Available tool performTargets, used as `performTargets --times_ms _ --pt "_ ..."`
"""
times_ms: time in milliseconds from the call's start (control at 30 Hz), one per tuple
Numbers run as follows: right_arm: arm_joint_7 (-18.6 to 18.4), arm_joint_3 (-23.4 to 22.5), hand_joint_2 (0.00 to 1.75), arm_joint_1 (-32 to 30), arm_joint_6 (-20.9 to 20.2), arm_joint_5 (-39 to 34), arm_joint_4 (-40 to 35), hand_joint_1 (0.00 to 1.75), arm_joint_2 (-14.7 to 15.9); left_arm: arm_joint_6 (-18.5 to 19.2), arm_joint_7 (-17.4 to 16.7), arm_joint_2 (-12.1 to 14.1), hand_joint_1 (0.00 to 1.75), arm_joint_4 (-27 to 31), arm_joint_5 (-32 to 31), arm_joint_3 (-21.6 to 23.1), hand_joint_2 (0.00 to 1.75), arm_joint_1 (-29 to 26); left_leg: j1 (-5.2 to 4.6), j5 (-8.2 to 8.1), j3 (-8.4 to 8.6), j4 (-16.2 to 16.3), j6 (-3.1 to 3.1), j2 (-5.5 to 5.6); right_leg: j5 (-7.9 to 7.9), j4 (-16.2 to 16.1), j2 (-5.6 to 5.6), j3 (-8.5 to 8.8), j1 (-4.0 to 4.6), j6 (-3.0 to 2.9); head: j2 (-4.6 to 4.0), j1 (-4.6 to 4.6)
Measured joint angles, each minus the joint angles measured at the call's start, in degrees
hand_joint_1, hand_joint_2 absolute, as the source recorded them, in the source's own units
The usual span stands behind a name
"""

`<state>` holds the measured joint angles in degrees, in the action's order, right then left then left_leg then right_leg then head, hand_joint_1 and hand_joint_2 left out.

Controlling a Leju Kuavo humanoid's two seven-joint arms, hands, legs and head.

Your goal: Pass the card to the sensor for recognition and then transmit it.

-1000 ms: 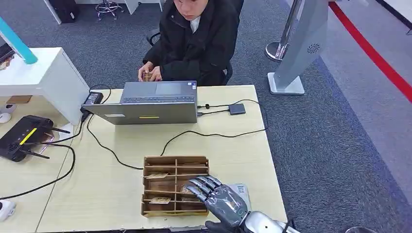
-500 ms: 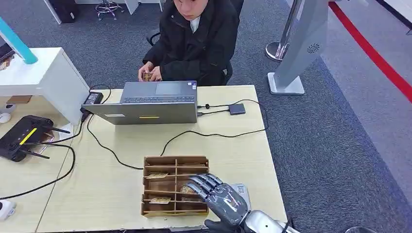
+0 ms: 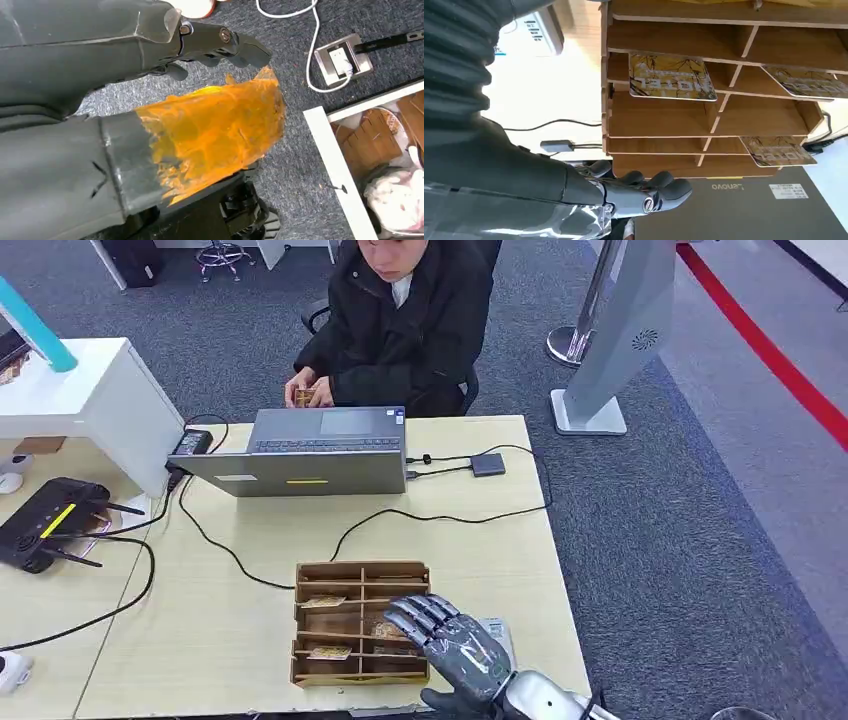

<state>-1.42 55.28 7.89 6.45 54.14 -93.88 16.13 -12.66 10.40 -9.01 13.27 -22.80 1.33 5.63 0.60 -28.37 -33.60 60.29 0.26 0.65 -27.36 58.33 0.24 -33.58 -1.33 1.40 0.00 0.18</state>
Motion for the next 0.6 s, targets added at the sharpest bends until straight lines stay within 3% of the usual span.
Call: performTargets --times_ms 267,600 --pt "0.0 0.0 1.75 0.0 0.0 -0.2 0.0 0.14 0.0 0.0 0.0 0.0 0.00 0.0 -0.1 0.0 0.00 0.0 0.00 0.00 0.00 0.0 0.00 0.00 0.00 0.0 0.00 0.00 0.00 0.00 0.00 0.00" --pt "0.0 0.0 1.75 0.0 0.1 -0.3 0.1 0.07 -0.2 0.0 0.0 0.0 0.00 0.0 -0.2 0.0 0.00 0.0 0.00 0.00 0.00 0.0 0.00 0.00 0.00 0.0 0.00 0.00 0.00 0.00 0.00 0.00"
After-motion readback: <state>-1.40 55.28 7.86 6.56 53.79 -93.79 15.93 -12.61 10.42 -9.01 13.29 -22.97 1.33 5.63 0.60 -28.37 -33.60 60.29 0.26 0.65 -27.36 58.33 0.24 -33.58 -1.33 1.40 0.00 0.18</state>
